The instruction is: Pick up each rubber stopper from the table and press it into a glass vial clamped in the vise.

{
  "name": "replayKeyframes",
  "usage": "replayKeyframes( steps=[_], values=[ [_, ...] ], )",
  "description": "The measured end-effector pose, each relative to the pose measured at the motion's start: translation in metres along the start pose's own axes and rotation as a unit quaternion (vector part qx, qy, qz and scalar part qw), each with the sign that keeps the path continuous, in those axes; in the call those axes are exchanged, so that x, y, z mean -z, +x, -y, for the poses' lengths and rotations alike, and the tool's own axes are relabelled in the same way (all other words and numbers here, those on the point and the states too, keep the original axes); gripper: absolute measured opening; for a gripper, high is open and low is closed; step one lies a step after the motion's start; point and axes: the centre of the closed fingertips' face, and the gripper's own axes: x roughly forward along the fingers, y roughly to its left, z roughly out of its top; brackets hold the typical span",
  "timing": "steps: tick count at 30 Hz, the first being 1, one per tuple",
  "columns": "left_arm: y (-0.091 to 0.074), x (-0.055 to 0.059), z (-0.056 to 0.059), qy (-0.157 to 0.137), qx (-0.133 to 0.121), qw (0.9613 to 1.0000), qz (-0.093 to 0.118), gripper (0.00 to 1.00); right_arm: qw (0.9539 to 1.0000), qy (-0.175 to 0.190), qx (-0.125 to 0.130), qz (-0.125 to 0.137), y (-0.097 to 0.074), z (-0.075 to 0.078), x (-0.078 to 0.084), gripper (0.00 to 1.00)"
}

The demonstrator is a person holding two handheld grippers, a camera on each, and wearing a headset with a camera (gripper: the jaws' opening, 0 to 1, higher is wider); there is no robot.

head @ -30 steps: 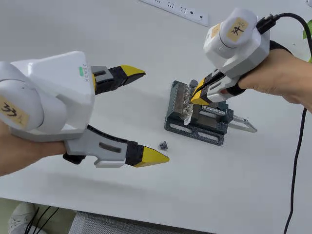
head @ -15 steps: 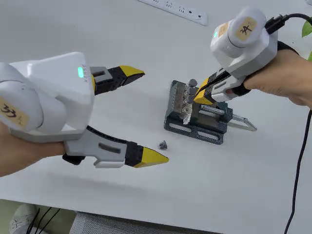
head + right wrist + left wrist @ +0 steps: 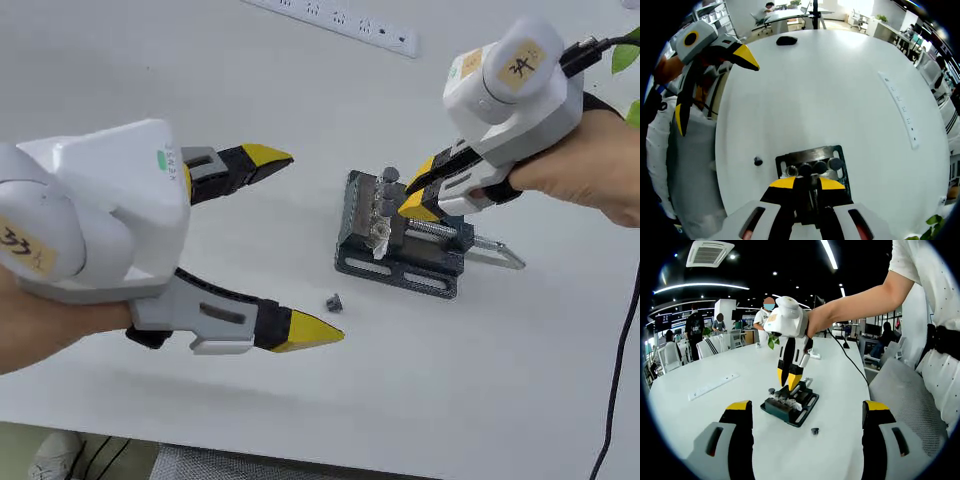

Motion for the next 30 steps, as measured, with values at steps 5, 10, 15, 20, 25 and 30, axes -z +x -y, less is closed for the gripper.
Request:
replayKeyframes(
  steps=[5, 10, 15, 20, 25, 30],
  values=[
    [-0.004, 0.005, -0.002, 0.003, 0.002, 1.0000, -0.005, 0.90, 0.9998, 0.003, 0.007, 0.020, -0.006, -0.001, -0.003, 0.16],
    [-0.006, 0.007, -0.003, 0.006, 0.002, 0.9999, -0.011, 0.91, 0.9992, 0.009, 0.011, 0.038, -0.012, -0.002, -0.003, 0.19],
    [-0.008, 0.009, -0.003, 0.007, 0.001, 0.9998, -0.017, 0.91, 0.9980, 0.018, 0.016, 0.058, -0.019, -0.004, 0.000, 0.23],
    [-0.010, 0.008, -0.003, 0.009, 0.000, 0.9997, -0.022, 0.91, 0.9963, 0.028, 0.020, 0.079, -0.025, -0.007, 0.003, 0.27],
    [-0.011, 0.007, -0.001, 0.010, -0.002, 0.9996, -0.028, 0.91, 0.9929, 0.043, 0.019, 0.110, -0.031, -0.013, 0.004, 0.30],
    [-0.008, 0.003, 0.005, 0.012, -0.002, 0.9994, -0.034, 0.91, 0.9889, 0.051, 0.020, 0.138, -0.038, -0.020, 0.007, 0.33]
  ],
)
